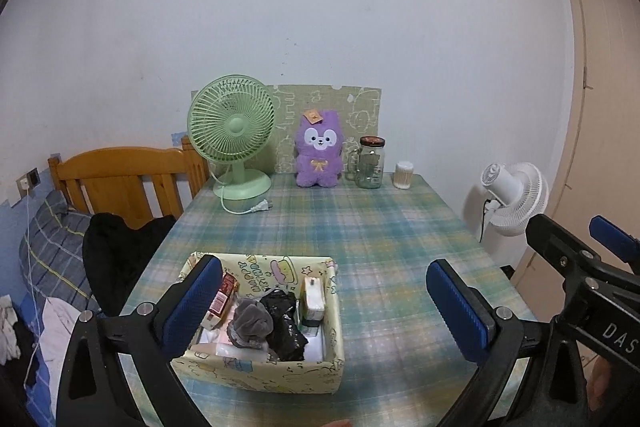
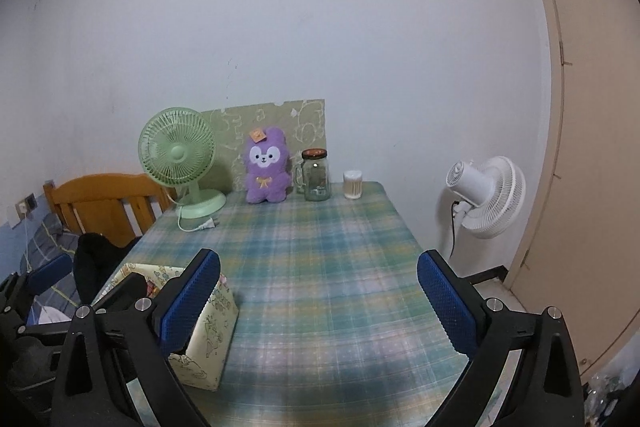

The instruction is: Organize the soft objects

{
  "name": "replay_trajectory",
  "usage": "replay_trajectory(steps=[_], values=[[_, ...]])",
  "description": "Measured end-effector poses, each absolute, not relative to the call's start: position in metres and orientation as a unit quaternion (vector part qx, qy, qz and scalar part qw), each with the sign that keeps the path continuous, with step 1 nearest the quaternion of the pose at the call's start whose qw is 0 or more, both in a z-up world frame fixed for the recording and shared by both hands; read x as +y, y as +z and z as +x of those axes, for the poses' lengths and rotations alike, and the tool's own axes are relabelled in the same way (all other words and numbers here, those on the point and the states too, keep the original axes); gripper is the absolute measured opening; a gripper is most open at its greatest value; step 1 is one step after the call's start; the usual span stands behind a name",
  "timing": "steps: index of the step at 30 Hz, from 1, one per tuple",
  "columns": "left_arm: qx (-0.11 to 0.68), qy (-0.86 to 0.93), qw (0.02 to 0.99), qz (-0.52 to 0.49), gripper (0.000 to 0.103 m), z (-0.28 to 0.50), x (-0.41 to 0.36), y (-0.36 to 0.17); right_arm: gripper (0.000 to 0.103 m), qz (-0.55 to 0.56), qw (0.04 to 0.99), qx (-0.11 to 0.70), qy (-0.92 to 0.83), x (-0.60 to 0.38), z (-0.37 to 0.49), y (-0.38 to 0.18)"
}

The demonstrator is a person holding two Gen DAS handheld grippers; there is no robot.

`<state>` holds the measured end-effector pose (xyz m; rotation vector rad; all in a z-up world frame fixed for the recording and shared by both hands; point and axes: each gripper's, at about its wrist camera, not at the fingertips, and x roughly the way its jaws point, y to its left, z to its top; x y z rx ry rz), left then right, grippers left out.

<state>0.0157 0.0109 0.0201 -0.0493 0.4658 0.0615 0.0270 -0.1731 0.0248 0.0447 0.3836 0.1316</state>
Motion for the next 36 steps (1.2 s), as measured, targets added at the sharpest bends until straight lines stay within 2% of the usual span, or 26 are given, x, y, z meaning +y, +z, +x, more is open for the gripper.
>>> replay_trajectory(steps=[36], values=[[0.228, 0.037, 0.972, -0.027, 0.103, 0.018, 0.008, 0.02, 0.103, 0.019, 0.98, 0.191, 0.052, -0.185, 0.031, 0.022]])
